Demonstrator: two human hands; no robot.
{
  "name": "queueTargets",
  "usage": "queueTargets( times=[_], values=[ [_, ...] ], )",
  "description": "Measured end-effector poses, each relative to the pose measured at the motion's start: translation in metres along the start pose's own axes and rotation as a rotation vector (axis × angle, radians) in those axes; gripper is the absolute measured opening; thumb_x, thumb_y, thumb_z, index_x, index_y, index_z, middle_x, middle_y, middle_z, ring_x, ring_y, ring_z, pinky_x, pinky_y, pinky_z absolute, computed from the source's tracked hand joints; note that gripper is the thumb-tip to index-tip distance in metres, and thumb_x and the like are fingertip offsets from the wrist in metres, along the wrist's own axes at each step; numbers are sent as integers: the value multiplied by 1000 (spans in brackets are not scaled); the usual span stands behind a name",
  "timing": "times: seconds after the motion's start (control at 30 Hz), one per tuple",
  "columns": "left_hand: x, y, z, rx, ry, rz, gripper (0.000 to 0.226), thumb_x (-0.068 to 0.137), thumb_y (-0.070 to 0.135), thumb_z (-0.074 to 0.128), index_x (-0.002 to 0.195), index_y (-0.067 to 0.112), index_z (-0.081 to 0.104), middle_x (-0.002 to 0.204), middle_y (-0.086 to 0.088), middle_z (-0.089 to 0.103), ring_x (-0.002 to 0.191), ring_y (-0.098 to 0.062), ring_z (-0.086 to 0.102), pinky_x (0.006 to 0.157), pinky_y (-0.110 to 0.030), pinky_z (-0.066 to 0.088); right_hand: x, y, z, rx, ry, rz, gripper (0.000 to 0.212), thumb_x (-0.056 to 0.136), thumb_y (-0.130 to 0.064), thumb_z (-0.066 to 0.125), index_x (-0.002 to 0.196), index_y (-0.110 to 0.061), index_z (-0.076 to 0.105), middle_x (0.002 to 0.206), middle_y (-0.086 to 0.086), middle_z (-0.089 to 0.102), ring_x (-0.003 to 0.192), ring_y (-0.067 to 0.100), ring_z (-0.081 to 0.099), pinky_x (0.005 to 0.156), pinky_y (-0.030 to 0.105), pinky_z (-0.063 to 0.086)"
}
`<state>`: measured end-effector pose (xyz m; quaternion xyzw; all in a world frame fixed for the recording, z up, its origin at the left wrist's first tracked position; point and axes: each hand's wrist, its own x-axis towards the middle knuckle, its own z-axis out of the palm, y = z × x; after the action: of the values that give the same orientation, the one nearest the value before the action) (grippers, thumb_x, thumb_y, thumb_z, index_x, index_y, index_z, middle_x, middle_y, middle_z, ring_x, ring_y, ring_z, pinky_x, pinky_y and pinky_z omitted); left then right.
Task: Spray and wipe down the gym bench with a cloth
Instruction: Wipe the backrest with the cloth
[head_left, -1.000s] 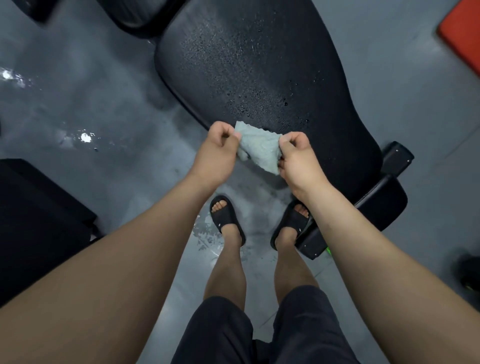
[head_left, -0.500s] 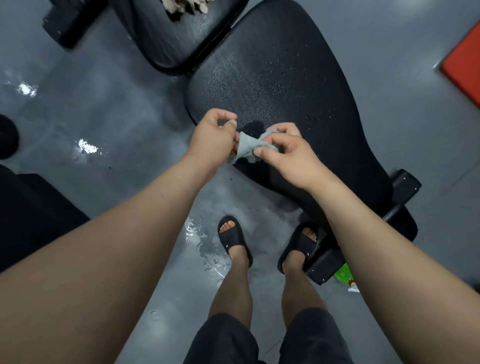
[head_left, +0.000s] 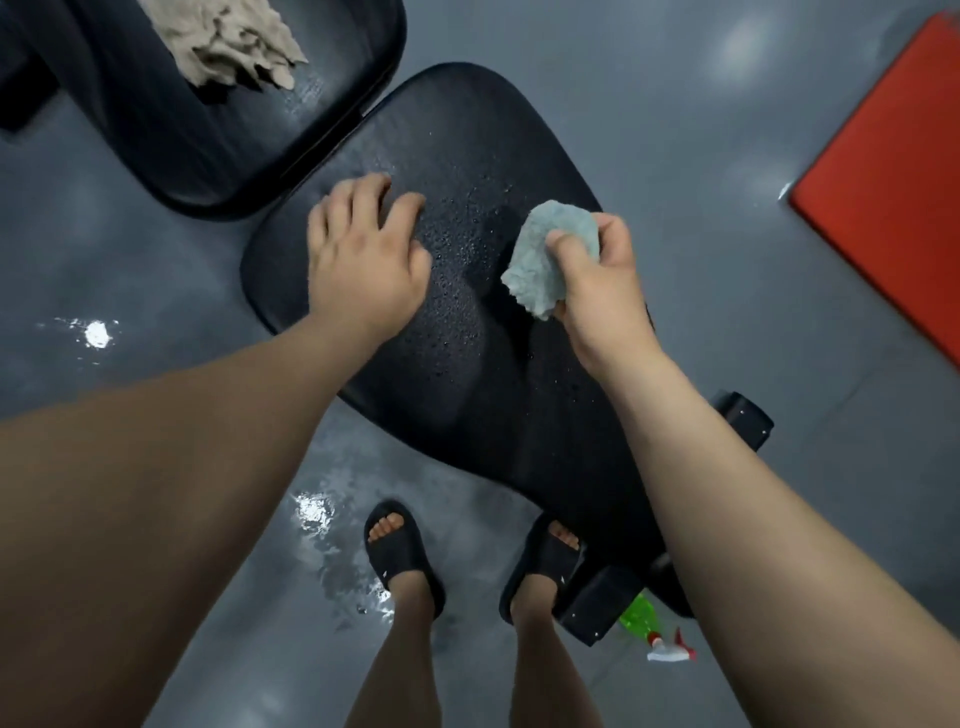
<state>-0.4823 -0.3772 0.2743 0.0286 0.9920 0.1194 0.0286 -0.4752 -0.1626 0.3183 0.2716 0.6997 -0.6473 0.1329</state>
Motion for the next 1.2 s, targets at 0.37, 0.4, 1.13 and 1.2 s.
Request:
queueTargets(
  times=[0.37,0.4,1.13,1.2],
  values=[
    [-5,-9,44,219,171,44,52,100,39,43,150,24,47,159,-12,39,148,-34,31,124,-53,14,109,-46,36,-310,182,-478,6,91,-25,55,94,-29,58,86,-13,60,76,0,55,73,18,47],
    [-5,-9,45,222,177,44,52,100,39,43,150,24,47,159,-12,39,148,-35,32,124,-53,14,118,-47,41,-395,189,-566,12,90,-23,56,99,-27,62,94,-9,62,83,0,55,77,15,45],
    [-3,-12,52,264,253,56,53,99,39,43,149,24,49,157,-13,43,146,-36,37,123,-54,17,131,-4,63,-979,26,-1028,38,96,-10,52,131,-15,65,124,8,60,106,31,52,81,33,44],
    [-2,-11,52,264,256,57,53,99,39,44,149,24,49,157,-12,43,146,-36,36,124,-53,16,147,-16,73,-959,112,-1017,36,95,-8,50,126,-13,68,118,10,62,98,33,52,78,34,44]
  ],
)
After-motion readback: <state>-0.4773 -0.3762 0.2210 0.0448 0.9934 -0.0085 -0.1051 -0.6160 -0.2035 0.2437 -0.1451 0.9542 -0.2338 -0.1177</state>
